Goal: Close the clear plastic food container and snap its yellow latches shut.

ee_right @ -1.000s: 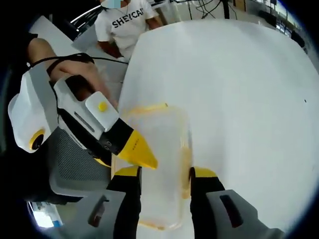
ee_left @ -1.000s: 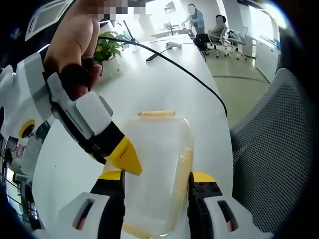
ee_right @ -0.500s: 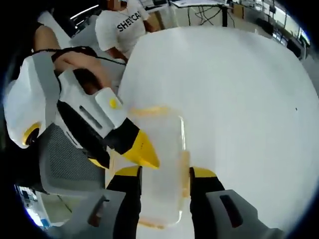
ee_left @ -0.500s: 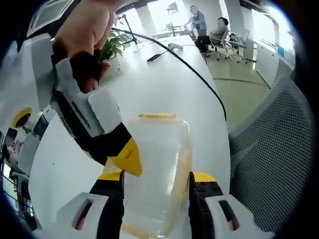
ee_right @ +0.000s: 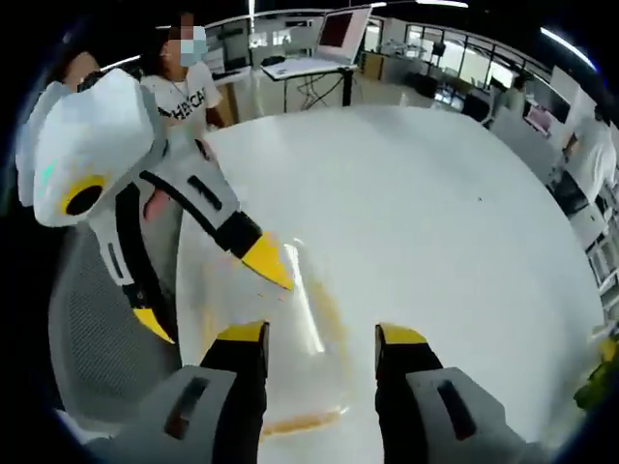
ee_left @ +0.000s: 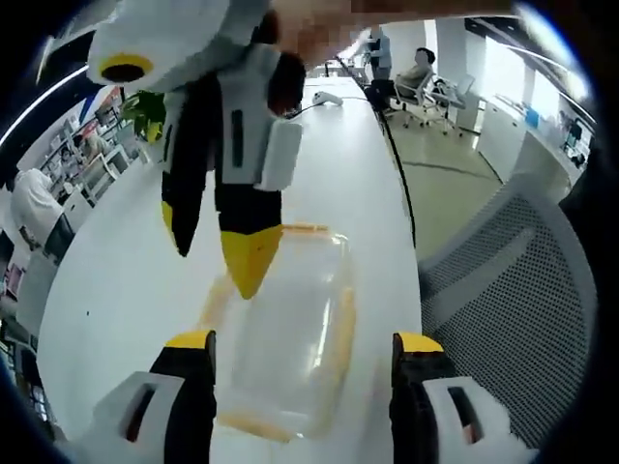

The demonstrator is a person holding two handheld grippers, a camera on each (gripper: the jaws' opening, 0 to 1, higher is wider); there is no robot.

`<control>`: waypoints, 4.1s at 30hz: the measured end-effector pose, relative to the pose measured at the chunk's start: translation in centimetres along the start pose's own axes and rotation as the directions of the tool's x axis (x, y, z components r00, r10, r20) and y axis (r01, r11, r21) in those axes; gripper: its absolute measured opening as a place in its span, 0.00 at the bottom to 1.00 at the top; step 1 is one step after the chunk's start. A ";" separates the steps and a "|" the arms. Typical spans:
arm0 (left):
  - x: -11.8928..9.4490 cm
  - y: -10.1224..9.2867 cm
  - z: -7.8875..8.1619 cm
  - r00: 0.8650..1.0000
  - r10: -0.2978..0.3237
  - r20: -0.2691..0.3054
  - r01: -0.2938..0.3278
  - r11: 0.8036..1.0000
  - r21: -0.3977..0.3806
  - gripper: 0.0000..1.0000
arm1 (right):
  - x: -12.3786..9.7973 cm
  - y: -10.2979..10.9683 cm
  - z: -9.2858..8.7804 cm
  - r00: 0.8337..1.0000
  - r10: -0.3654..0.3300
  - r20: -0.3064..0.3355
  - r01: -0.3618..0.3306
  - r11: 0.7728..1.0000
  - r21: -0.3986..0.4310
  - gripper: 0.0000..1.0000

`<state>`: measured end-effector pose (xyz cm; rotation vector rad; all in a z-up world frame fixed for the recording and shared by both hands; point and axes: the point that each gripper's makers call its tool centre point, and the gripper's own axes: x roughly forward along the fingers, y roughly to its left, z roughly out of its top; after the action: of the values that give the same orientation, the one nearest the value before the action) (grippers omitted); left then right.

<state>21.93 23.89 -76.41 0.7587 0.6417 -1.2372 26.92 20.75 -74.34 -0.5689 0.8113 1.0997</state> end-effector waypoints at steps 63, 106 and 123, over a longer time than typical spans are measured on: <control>2.6 1.6 -5.1 0.932 -0.086 -0.352 0.140 0.982 0.131 0.81 | 2.7 3.1 -6.8 0.943 0.102 -0.318 -0.197 0.939 -0.283 0.76; 1.7 1.6 -6.5 0.937 -0.080 -0.341 0.125 0.986 0.112 0.81 | 4.1 3.9 -5.9 0.932 0.060 -0.356 -0.168 0.945 -0.279 0.77; -0.3 1.7 -9.0 0.942 -0.076 -0.328 0.111 0.990 0.089 0.81 | 6.1 5.2 -3.5 0.935 0.054 -0.351 -0.161 0.945 -0.285 0.79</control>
<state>23.30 31.51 -81.34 1.0442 0.8942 -1.2511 22.41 23.35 -81.36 -1.0094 0.9834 1.2611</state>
